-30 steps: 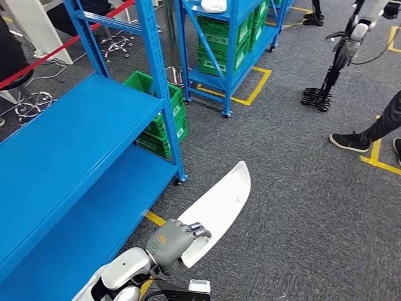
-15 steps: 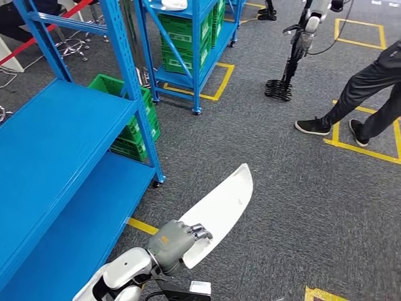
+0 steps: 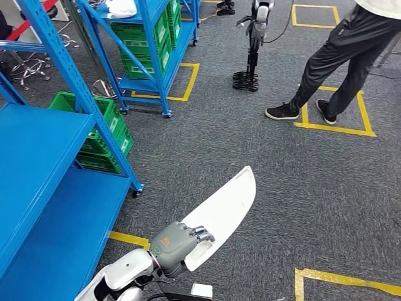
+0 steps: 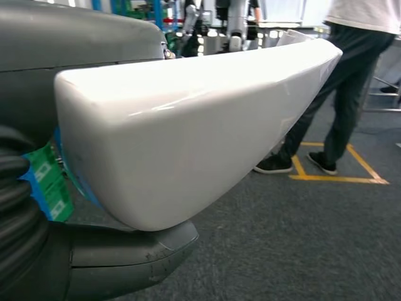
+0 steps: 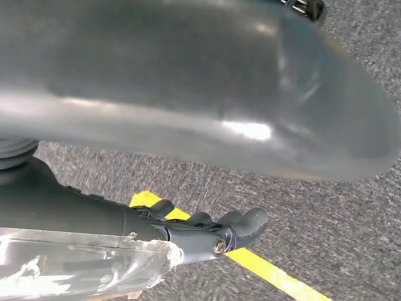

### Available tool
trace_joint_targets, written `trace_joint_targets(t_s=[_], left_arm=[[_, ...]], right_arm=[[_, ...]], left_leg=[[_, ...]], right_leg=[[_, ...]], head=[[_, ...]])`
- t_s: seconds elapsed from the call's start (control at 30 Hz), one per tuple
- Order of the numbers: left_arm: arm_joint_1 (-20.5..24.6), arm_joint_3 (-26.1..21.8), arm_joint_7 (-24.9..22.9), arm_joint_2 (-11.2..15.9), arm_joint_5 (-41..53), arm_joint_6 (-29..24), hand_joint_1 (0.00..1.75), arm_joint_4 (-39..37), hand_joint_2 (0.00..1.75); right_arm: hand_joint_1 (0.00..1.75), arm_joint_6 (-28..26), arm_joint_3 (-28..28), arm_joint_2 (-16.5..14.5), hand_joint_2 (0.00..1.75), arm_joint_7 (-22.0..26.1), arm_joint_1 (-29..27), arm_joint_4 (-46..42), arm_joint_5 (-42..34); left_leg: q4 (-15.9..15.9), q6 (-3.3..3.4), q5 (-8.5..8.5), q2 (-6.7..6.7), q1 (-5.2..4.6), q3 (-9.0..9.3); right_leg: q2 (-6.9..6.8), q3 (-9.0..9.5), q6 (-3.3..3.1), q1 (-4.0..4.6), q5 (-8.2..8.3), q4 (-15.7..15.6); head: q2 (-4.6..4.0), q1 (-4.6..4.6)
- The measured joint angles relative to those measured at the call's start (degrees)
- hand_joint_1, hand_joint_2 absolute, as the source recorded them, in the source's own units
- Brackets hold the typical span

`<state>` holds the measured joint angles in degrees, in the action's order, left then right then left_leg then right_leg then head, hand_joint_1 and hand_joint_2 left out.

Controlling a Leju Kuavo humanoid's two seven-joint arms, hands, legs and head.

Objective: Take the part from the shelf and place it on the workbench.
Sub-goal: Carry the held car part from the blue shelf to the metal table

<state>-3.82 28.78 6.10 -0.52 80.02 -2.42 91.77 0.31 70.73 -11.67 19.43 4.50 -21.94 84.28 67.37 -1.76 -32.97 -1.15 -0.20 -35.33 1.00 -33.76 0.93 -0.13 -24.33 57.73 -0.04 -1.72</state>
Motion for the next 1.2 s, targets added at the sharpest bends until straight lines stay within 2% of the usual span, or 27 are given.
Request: trace_joint_targets(t_s=[0.03,0.07,0.1,0.13,0.2,0.27,0.3,0.33,0.37,0.43,0.5,0.53,0.57,0.6,0.63,0.67,0.73,0.8,0.87,0.93,1.0,1.03,1.07,1.1,1.13,1.17,1.2], left_arm=[[-0.1,0.0,0.0,0.0,0.0,0.0,1.75,-0.1,1.75],[-0.1,0.0,0.0,0.1,0.0,0.0,1.75,-0.2,1.75],[-0.1,0.0,0.0,0.1,0.0,0.0,1.75,-0.3,1.75],[-0.1,0.0,0.0,0.1,0.0,0.0,1.75,-0.4,1.75],[-0.1,0.0,0.0,0.1,0.0,0.0,1.75,-0.4,1.75],[0.0,0.0,0.0,0.1,0.0,0.0,1.75,-0.4,1.75],[0.0,0.0,0.0,0.1,0.0,0.0,1.75,-0.4,1.75],[0.0,0.0,0.0,0.0,0.0,0.0,1.75,-0.5,1.75],[0.1,0.0,0.0,0.0,0.0,0.0,1.75,-0.5,1.75],[0.2,0.1,0.0,0.0,0.0,0.0,1.75,-0.5,1.75],[0.1,0.1,0.0,0.0,0.0,0.0,1.75,-0.5,1.75],[0.0,0.1,0.0,0.0,0.0,0.0,1.75,-0.6,1.75],[0.0,0.1,0.0,0.0,0.0,0.0,1.75,-0.6,1.75],[0.0,0.2,0.0,0.1,0.0,0.0,1.75,-0.7,1.75],[0.0,0.3,0.0,0.1,0.0,0.0,1.75,-0.7,1.75],[0.0,0.3,0.0,0.1,0.0,0.0,1.75,-0.7,1.75],[0.1,0.4,0.0,0.1,0.0,0.0,1.75,-0.8,1.75],[0.1,0.5,0.0,0.1,0.0,0.0,1.75,-0.8,1.75],[0.2,0.6,0.1,0.1,0.0,0.0,1.75,-0.8,1.75],[0.4,0.8,0.1,0.1,0.0,0.0,1.75,-0.8,1.75],[0.4,0.9,0.1,0.1,0.0,0.0,1.75,-0.8,1.75],[0.3,0.9,0.1,0.2,0.0,0.0,1.75,-0.9,1.75],[0.2,1.0,0.1,0.3,0.0,0.0,1.75,-1.0,1.75],[0.2,1.0,0.1,0.4,0.0,0.0,1.75,-1.0,1.75],[0.1,1.0,0.1,0.5,0.0,0.0,1.75,-1.1,1.75],[0.1,1.1,0.1,0.5,0.0,0.0,1.75,-1.1,1.75],[0.2,1.2,0.1,0.5,0.0,0.0,1.75,-1.1,1.75]], right_arm=[[0.0,0.0,0.0,0.0,0.0,0.0,0.0,0.0,0.0],[0.0,0.0,0.0,0.0,0.0,0.0,0.0,0.0,0.0],[0.0,0.0,0.0,0.0,0.0,0.0,0.0,0.0,0.0],[0.0,0.0,0.0,0.0,0.0,0.0,-0.1,0.0,0.0],[0.0,0.0,0.0,0.0,0.0,0.0,0.0,0.0,0.0],[0.0,0.0,0.0,0.0,0.0,0.0,0.1,0.0,0.0],[0.0,0.0,0.0,0.0,0.0,0.0,0.1,0.0,0.0],[0.0,0.0,0.0,0.0,0.0,0.0,-0.1,0.0,0.0],[0.0,0.0,0.0,0.0,0.0,0.0,-0.3,0.0,0.0],[0.0,0.0,0.0,0.0,0.0,0.0,-0.4,0.0,0.0],[0.0,0.0,0.0,0.0,0.0,0.0,-0.1,0.0,0.0],[0.0,0.0,0.0,-0.1,0.0,0.0,0.0,0.0,0.0],[0.0,0.0,0.0,-0.1,0.0,0.0,0.0,0.0,0.0],[0.0,0.0,0.0,-0.1,0.0,0.0,-0.1,0.0,0.0],[0.0,0.0,0.0,-0.1,0.0,0.0,-0.2,0.0,0.0],[0.0,0.0,0.0,-0.1,0.0,0.0,-0.2,0.0,0.0],[0.0,0.0,0.0,-0.1,0.0,0.0,-0.1,0.0,0.0],[0.0,-0.1,0.0,-0.1,0.0,0.0,0.0,0.0,-0.1],[0.0,-0.1,0.0,-0.1,0.0,0.0,0.0,0.0,-0.1],[0.0,-0.1,0.0,-0.1,0.0,0.1,0.0,0.0,-0.1],[0.0,-0.1,0.0,-0.1,0.0,0.1,0.2,0.0,-0.1],[0.0,-0.1,0.0,-0.1,0.0,0.1,0.2,0.0,-0.1],[0.0,-0.1,0.0,-0.1,0.0,0.1,0.2,0.0,-0.1],[0.0,-0.1,0.0,-0.1,0.0,0.1,0.2,0.0,-0.1],[0.0,-0.1,0.0,-0.1,0.0,0.1,0.1,0.0,-0.1],[0.0,-0.1,0.0,-0.1,0.0,0.1,0.0,0.0,-0.1],[0.0,-0.1,0.0,-0.1,0.0,0.1,0.0,0.0,-0.1]], left_leg=[[3.7,-0.02,-1.18,0.48,0.02,-2.02],[5.7,0.02,-1.27,0.7,0.03,-3.3],[5.5,0.08,-0.16,0.84,0.06,-3.56],[3.0,0.15,1.89,1.09,0.13,-2.68],[-4.9,0.11,6.13,3.07,0.49,0.79],[-9.7,0.14,7.46,5.01,0.75,2.93],[-10.3,0.33,7.23,5.22,0.69,3.12],[-10.4,0.65,7.21,4.78,0.63,3.11],[-10.5,1.05,7.28,4.25,0.58,3.16],[-10.7,1.86,7.35,3.02,0.57,3.35],[-10.7,2.37,7.2,1.6,0.36,3.47],[-10.7,2.49,7.11,0.8,0.26,3.53],[-10.7,2.55,6.99,0.04,0.18,3.62],[-10.7,2.56,6.84,-0.65,0.14,3.78],[-10.7,2.51,6.65,-1.29,0.12,4.03],[-10.7,2.39,6.39,-1.9,0.11,4.38],[-10.7,1.93,5.76,-2.91,-0.16,5.05],[-10.6,1.37,5.39,-3.84,-0.42,5.43],[-10.7,0.74,5.11,-4.66,-0.34,5.69],[-8.8,0.06,3.73,-3.03,-0.13,5.04],[-2.1,-0.36,0.76,-0.28,0.05,1.51],[2.1,-0.48,-0.59,0.38,0.1,-0.98],[5.1,-0.55,-1.13,0.69,0.16,-3.09],[6.3,-0.58,-0.47,0.84,0.21,-4.33],[5.1,-0.59,1.37,0.96,0.28,-4.37],[2.0,-0.6,3.98,1.3,0.39,-3.36],[-1.9,-0.68,6.51,2.47,0.62,-1.85]], right_leg=[[0.69,-0.04,-0.06,-0.01,0.01,0.0],[1.39,-0.04,-0.06,-0.01,0.02,0.0],[2.13,-0.02,-0.03,-0.03,0.04,0.0],[2.88,0.02,0.04,-0.09,0.07,0.0],[4.36,-0.03,0.43,-0.16,0.08,0.2],[5.6,-0.47,1.07,-0.23,0.15,0.4],[6.12,-0.73,1.44,-0.3,0.25,0.4],[6.57,-0.98,1.8,-0.48,0.36,0.2],[6.19,-1.17,2.11,-0.54,0.31,0.3],[3.36,-2.63,2.57,-0.39,-1.36,3.0],[0.25,-6.18,2.83,-0.23,-5.06,10.2],[-0.28,-8.16,2.93,-0.24,-6.64,14.1],[-0.51,-9.43,2.96,-0.24,-7.28,16.6],[-0.64,-9.62,2.95,-0.23,-6.83,17.0],[-0.85,-8.59,2.88,-0.22,-5.38,15.1],[-1.48,-6.51,2.74,-0.17,-3.33,11.3],[-4.03,-2.32,2.24,0.19,-0.5,3.7],[-5.02,-0.88,1.61,0.57,0.04,1.0],[-3.53,-0.95,0.95,0.53,0.13,0.8],[-2.14,-0.66,0.31,0.2,0.1,0.5],[-0.68,-0.39,-0.2,-0.03,-0.15,0.4],[0.11,-0.31,-0.34,-0.05,-0.31,0.4],[0.92,-0.16,-0.41,-0.06,-0.47,0.4],[1.78,0.08,-0.36,-0.09,-0.64,0.4],[2.64,0.44,-0.24,-0.15,-0.86,0.4],[3.49,0.87,-0.05,-0.25,-1.11,0.4],[4.3,1.12,0.24,-0.35,-1.39,0.4]], head=[[0.0,-0.02],[0.0,-0.03],[0.0,-0.02],[0.0,-0.02],[0.0,-0.03],[0.0,-0.01],[0.0,-0.02],[0.0,0.0],[0.0,0.01],[0.0,0.33],[0.0,0.59],[0.0,0.58],[0.0,0.56],[0.0,0.58],[0.0,0.57],[0.0,0.58],[0.0,0.56],[0.0,0.46],[0.0,0.39],[0.0,0.19],[0.0,-0.12],[0.0,-0.19],[0.0,-0.21],[0.0,-0.2],[0.0,-0.21],[0.0,-0.2],[0.0,-0.24]])
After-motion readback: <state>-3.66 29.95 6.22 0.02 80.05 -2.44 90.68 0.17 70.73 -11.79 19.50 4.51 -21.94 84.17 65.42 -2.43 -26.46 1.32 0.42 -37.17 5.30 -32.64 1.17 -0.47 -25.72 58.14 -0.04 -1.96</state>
